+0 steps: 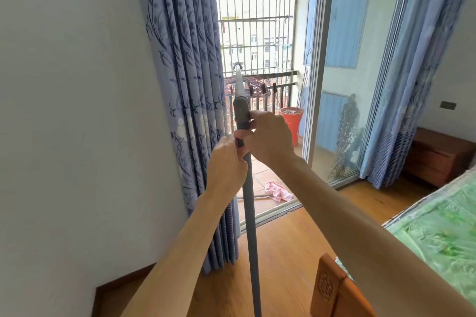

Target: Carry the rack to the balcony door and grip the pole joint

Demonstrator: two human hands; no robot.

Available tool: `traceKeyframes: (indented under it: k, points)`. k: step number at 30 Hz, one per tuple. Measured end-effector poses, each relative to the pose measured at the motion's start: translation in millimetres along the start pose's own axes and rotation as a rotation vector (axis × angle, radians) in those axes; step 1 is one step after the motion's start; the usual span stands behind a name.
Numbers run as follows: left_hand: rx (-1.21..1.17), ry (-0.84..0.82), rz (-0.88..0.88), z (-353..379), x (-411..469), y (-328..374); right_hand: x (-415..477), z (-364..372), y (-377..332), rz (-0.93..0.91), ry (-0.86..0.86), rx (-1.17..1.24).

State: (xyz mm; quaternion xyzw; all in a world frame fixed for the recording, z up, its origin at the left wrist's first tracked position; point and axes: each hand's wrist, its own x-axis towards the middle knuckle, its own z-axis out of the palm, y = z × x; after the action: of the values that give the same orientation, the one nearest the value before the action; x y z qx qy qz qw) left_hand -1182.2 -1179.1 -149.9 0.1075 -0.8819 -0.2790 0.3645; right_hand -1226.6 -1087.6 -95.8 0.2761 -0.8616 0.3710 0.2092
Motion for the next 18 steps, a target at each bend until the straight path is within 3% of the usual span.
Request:
traceKeyframes:
  k: [18]
  points:
    - [0.01, -0.024, 0.018, 5, 45, -35, 37, 35, -5, 0.037, 0.002, -0.009]
